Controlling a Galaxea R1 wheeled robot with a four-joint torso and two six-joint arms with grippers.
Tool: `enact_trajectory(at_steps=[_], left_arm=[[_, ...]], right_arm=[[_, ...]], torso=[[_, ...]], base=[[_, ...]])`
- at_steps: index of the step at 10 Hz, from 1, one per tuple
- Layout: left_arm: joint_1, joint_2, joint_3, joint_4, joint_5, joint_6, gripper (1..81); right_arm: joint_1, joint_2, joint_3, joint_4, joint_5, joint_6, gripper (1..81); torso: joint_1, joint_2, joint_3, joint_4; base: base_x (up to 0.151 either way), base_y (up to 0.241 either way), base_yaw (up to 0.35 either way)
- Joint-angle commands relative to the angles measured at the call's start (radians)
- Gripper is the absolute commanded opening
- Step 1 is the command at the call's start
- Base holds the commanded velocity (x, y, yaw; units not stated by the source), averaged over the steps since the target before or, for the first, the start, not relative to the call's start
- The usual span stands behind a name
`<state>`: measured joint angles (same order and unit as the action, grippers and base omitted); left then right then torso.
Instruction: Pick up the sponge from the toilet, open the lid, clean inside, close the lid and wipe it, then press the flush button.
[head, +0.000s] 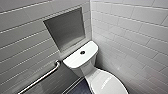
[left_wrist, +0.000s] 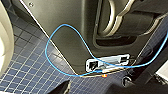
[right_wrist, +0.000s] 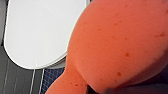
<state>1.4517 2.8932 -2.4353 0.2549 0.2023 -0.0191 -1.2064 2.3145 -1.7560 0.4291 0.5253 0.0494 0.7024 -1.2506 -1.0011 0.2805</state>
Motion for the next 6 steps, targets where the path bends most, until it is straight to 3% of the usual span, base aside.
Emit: enact_trajectory(at_steps=[1, 2, 3, 6], left_arm=[[0.006, -0.006, 0.007, 0.001, 0.088, 0.007, 81.1], [0.002, -0.003, 0.007, 0.001, 0.088, 0.007, 81.1], [-0.003, -0.001, 0.007, 0.003, 0.088, 0.007, 81.1], [-0.007, 0.002, 0.007, 0.003, 0.088, 0.007, 81.1]], right_arm=[[0.012, -0.108, 0.165, -0.063, -0.024, -0.011, 1.0], [0.058, -0.155, 0.244, -0.113, -0.043, -0.011, 1.0], [0.151, -0.191, 0.297, -0.118, -0.127, -0.011, 1.0], [0.452, -0.133, 0.232, -0.105, -0.380, -0.005, 1.0]], torso=[[0.000, 0.000, 0.000, 0.000], [0.000, 0.000, 0.000, 0.000], [0.000, 0.000, 0.000, 0.000], [0.000, 0.000, 0.000, 0.000]], base=[[0.000, 0.000, 0.000], [0.000, 0.000, 0.000], [0.000, 0.000, 0.000], [0.000, 0.000, 0.000]])
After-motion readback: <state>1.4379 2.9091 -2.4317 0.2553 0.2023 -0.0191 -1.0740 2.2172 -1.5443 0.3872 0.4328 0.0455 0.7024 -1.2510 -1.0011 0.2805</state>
